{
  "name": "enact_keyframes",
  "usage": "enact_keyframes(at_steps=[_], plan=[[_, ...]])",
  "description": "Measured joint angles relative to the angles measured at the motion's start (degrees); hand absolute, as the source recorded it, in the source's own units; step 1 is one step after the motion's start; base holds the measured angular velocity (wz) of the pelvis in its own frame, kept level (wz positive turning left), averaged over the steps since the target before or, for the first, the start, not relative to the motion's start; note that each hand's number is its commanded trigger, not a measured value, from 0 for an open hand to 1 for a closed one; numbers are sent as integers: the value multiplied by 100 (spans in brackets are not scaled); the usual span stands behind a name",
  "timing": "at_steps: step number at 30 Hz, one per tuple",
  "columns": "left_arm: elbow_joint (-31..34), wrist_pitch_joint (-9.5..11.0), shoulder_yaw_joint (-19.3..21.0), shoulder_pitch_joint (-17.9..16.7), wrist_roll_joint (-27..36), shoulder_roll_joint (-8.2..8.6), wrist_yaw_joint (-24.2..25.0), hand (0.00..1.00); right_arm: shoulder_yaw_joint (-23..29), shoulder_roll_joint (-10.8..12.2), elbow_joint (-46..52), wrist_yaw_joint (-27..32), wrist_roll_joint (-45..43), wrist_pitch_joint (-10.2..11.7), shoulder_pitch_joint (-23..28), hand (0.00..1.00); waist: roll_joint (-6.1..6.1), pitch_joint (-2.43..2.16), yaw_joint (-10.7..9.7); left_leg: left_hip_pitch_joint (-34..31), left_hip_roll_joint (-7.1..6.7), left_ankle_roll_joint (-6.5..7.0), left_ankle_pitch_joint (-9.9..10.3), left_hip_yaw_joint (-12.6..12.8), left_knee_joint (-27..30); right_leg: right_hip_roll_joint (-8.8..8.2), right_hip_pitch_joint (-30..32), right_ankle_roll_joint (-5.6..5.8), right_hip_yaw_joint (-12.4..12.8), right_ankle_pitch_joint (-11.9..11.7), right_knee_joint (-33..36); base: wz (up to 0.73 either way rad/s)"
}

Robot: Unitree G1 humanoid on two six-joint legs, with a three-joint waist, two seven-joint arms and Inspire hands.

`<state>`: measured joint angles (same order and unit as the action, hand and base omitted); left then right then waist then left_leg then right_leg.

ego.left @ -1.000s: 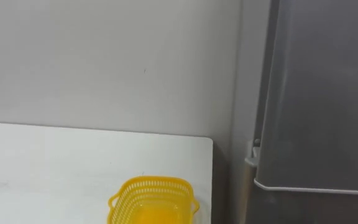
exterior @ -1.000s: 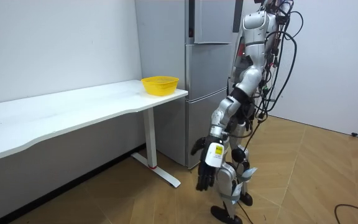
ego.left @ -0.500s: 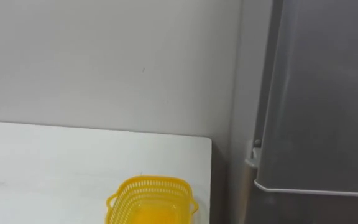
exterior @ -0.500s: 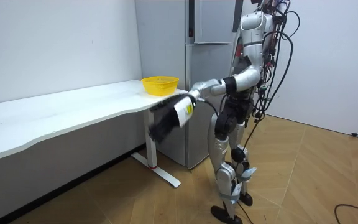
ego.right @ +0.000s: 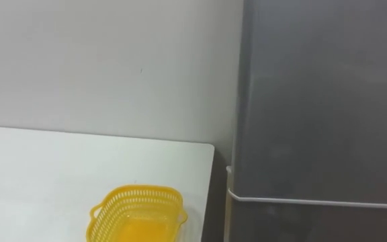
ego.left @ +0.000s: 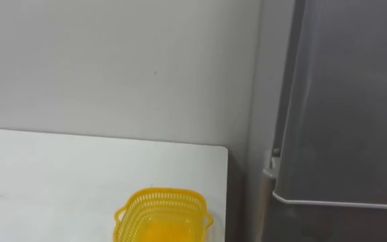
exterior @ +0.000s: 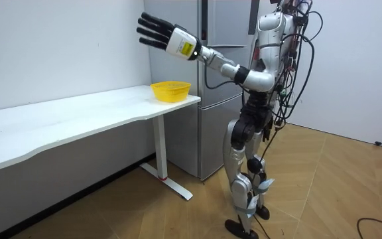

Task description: Retrieve from the upper fridge

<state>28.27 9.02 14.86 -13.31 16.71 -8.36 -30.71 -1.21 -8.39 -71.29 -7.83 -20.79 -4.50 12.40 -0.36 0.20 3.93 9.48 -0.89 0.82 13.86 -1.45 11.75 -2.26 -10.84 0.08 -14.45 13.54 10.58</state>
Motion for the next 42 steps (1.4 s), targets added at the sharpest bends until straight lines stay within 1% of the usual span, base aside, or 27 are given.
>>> enact_keyframes(at_steps=[1,3,4,6,7,9,10,11,12,13,14,15,16,17,18,20,21,24,28,30,33,34,36,39,40,42], plan=[[1,0,-69,3,0,-32,113,0,-1,2,0,-15,5,8,-11,0,2,0,-42,2,-1,0,0,5,0,2,-5,0,5,0,1,-3],[0,-4,-270,34,4,-111,579,0,-2,14,-11,-50,-1,38,-71,0,6,2,-142,5,4,0,0,58,1,6,-8,-2,19,-2,6,-6],[2,-4,-303,50,10,-124,684,0,-1,15,-20,-51,-1,57,-86,0,6,1,-197,3,4,0,0,59,1,5,-8,-2,17,-2,4,0],[8,-4,-458,144,65,-140,1092,0,0,14,-70,-46,-17,141,-134,0,-17,5,-350,3,9,0,0,85,-1,2,-13,-2,13,-1,4,0],[8,-5,-500,170,64,-140,1202,0,0,15,-107,-47,-13,145,-163,0,-15,8,-376,9,12,-1,0,106,-2,2,-10,-2,21,-1,4,-9],[7,-33,-765,341,198,-139,1670,0,-26,13,-221,-48,8,143,-228,0,-10,23,-385,-7,13,0,0,136,-14,4,2,-2,38,-1,0,-9],[7,-41,-849,374,235,-138,1788,0,-37,14,-241,-48,8,141,-229,0,-21,20,-386,-9,12,0,0,141,-18,3,5,-1,41,-1,-6,-4],[6,-54,-991,397,292,-134,2063,0,-38,13,-257,-59,4,125,-224,0,-22,16,-390,-16,9,0,0,143,-19,3,20,-1,53,-1,-8,-5],[7,-108,-1094,397,290,-131,2322,0,-34,13,-263,-86,-24,123,-227,0,-26,6,-400,-24,10,0,0,143,-19,7,60,-1,93,-1,1,-6],[6,-155,-1129,398,290,-131,2438,0,-33,12,-264,-100,-30,124,-236,0,-23,7,-408,-39,12,0,0,142,-19,10,86,-2,104,-2,6,-6],[4,-251,-1188,397,290,-128,2649,0,-34,12,-282,-110,-35,123,-238,0,-6,19,-436,-48,16,0,0,142,-19,18,96,-5,122,-3,8,-4],[-11,-355,-1217,397,290,-126,2831,0,-34,12,-294,-113,-37,117,-254,0,-5,18,-488,-63,19,0,0,143,-19,27,106,-5,138,-4,9,-3],[-12,-400,-1233,397,308,-124,2910,0,-33,11,-301,-111,-42,109,-275,0,-7,17,-512,-76,20,0,0,142,-19,29,112,-5,148,-4,14,-5],[-19,-477,-1249,397,370,-123,3052,0,-34,11,-305,-111,-75,59,-318,0,-8,16,-527,-82,22,0,0,143,-19,34,129,-5,168,-4,24,-7],[-21,-512,-1261,398,408,-122,3136,0,-33,8,-313,-109,-84,41,-339,0,-9,16,-547,-77,25,0,0,160,-18,34,149,-7,178,-5,30,-10],[-22,-686,-1290,398,411,-114,3443,0,-33,4,-308,-100,-85,-50,-361,0,-6,20,-572,-76,40,-1,0,251,-24,36,191,-10,244,-7,94,-16],[-19,-762,-1300,398,410,-114,3573,0,-33,4,-307,-94,-83,-61,-406,0,-4,19,-598,-77,44,0,0,281,-23,38,194,-10,281,-7,113,-15],[-20,-904,-1346,398,475,-114,3754,0,-35,5,-298,-41,-73,-87,-457,0,4,14,-686,-81,39,0,0,309,-23,36,195,-10,319,-7,112,-6],[-11,-964,-1569,400,869,-118,4028,0,-36,3,-284,-49,-72,-159,-452,0,19,7,-740,-105,40,0,0,325,-24,33,252,-12,324,-9,116,0],[-9,-1044,-1674,433,1014,-119,4202,0,-32,0,-299,-56,-21,-187,-467,0,27,3,-816,-115,43,0,0,336,-26,33,281,-14,321,-10,117,0],[-9,-1104,-1775,467,1020,-135,4329,0,-33,-16,-303,-53,-23,-188,-474,0,38,-2,-857,-114,46,-1,-1,373,-26,33,287,-14,347,-10,122,-4],[-9,-1145,-1840,521,1020,-143,4416,0,-33,-20,-310,-49,-22,-188,-483,0,42,-4,-859,-112,47,-1,-1,383,-26,32,287,-14,352,-10,121,-5],[-11,-1164,-1949,594,1020,-151,4542,0,-35,-28,-364,-43,-11,-183,-507,0,46,0,-866,-86,54,-1,-1,429,-33,37,299,-14,382,-10,120,-9],[-11,-1205,-2158,663,1023,-158,4812,0,-52,-69,-547,-20,80,-189,-609,0,50,-2,-873,-64,56,-2,-2,473,-34,40,307,-15,444,-10,155,-10],[-12,-1263,-2213,703,1023,-161,4938,0,-102,-80,-563,20,152,-185,-601,0,46,1,-891,-60,56,-2,-2,476,-34,39,311,-15,453,-10,166,-4],[-12,-1281,-2208,730,1025,-167,5050,0,-205,-84,-619,101,232,-183,-608,0,43,4,-928,-33,66,-2,-1,531,-36,41,294,-15,483,-10,184,-8]])
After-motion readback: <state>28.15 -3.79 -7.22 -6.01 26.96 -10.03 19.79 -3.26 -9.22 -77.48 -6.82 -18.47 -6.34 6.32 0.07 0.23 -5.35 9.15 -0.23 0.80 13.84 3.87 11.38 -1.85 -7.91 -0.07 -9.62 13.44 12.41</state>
